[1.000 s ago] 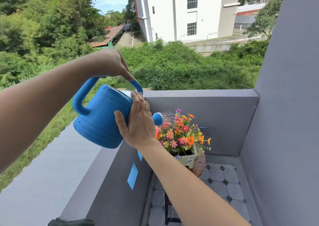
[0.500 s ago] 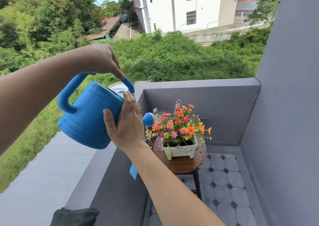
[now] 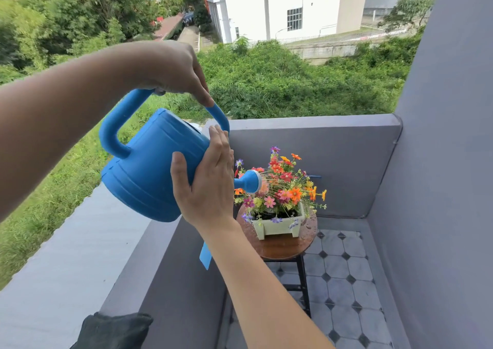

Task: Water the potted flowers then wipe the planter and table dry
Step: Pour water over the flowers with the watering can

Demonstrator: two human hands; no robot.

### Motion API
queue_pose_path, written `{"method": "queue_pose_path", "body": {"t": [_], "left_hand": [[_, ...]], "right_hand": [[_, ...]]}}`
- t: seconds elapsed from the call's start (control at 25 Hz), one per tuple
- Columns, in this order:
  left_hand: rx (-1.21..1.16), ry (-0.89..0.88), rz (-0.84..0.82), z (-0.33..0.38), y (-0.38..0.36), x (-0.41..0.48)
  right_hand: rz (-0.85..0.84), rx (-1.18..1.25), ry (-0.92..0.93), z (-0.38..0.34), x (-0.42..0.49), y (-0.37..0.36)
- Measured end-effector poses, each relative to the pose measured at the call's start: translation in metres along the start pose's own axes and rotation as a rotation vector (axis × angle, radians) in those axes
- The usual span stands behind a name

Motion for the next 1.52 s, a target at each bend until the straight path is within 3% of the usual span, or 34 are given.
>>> {"method": "queue_pose_path", "body": {"t": [0.24,0.6,0.76,1.0,1.2,1.36,1.52], "left_hand": [[-0.005,0.004,0.045,-0.007,0.014,0.004],[0.02,0.026,-0.062,-0.016,-0.016,0.009],[-0.037,0.017,-0.036,-0.012,-0.008,0.014],[-0.062,0.038,0.079,-0.019,0.014,0.02],[-0.043,0.091,0.008,-0.03,0.008,0.029],[-0.104,0.102,-0.071,-0.032,0.002,0.033],[-0.144,0.09,-0.037,-0.03,0.01,0.034]], "right_hand": [[-0.011,0.001,0.016,-0.002,0.014,-0.007],[-0.041,0.036,0.003,0.001,-0.011,-0.008],[-0.013,0.002,0.035,0.007,0.004,-0.002],[-0.147,-0.008,0.059,0.015,0.032,-0.01],[-0.207,0.04,0.033,0.009,0.026,-0.019],[-0.118,0.05,0.056,0.001,0.022,-0.011],[-0.1,0.004,0.077,0.004,0.033,-0.005]]}}
Point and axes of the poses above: each hand's wrist, its own x-axis towards the middle knuckle, its own y-axis out of the back of the hand, z = x × y, the point moved 7 cm from there along x, towards the middle knuckle, and after that the axes turned 12 degrees about y, right-handed, at the moved point
